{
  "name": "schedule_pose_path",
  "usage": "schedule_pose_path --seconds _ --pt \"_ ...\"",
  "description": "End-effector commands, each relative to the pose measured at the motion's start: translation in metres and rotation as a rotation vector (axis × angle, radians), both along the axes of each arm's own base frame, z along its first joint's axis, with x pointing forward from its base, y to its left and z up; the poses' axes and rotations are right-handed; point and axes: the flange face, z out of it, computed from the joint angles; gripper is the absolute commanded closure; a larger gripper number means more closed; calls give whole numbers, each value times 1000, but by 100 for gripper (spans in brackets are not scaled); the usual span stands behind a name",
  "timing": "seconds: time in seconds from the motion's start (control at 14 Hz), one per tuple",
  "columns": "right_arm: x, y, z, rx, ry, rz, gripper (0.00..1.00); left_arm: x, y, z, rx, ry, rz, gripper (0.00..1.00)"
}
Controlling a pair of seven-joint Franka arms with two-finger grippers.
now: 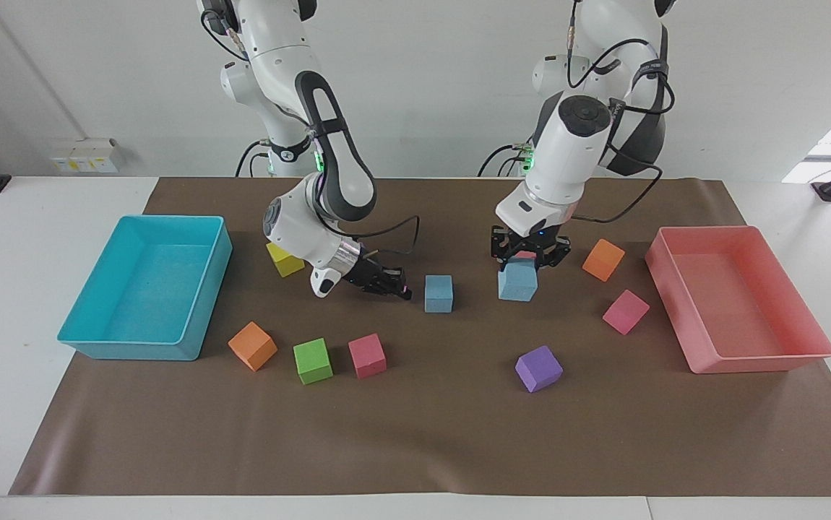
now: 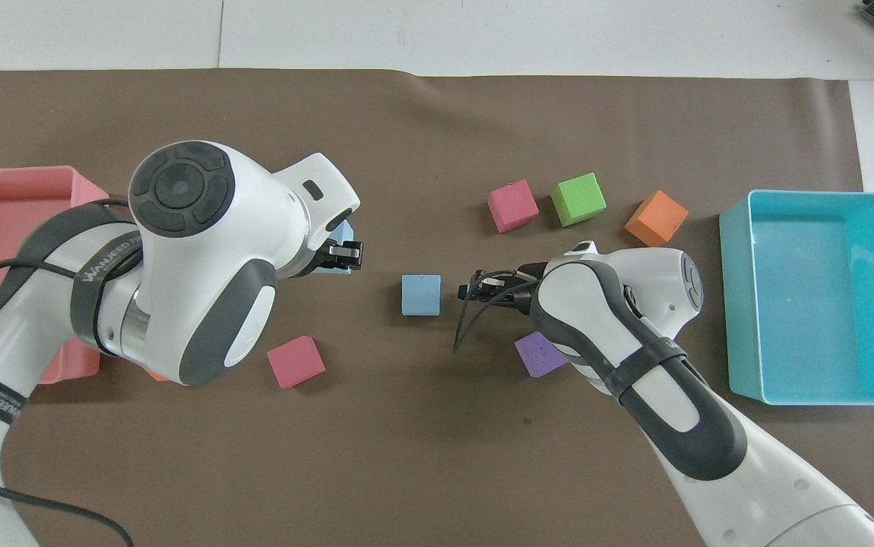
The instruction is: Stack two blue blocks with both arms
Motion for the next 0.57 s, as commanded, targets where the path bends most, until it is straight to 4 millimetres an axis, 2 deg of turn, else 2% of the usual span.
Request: schedule_pose_path --seconds 0.0,0.28,0.36,0.5 --pt "2 2 -2 12 -22 -8 100 -6 -32 -7 -23 -10 66 100" --pt "2 2 -2 12 -22 -8 100 -23 -70 -28 -31 9 149 100" --pt "2 2 -2 12 -22 -8 100 -29 -83 -39 -28 16 131 100" --pt "2 2 -2 12 -22 -8 100 -32 -92 -47 -27 22 119 100"
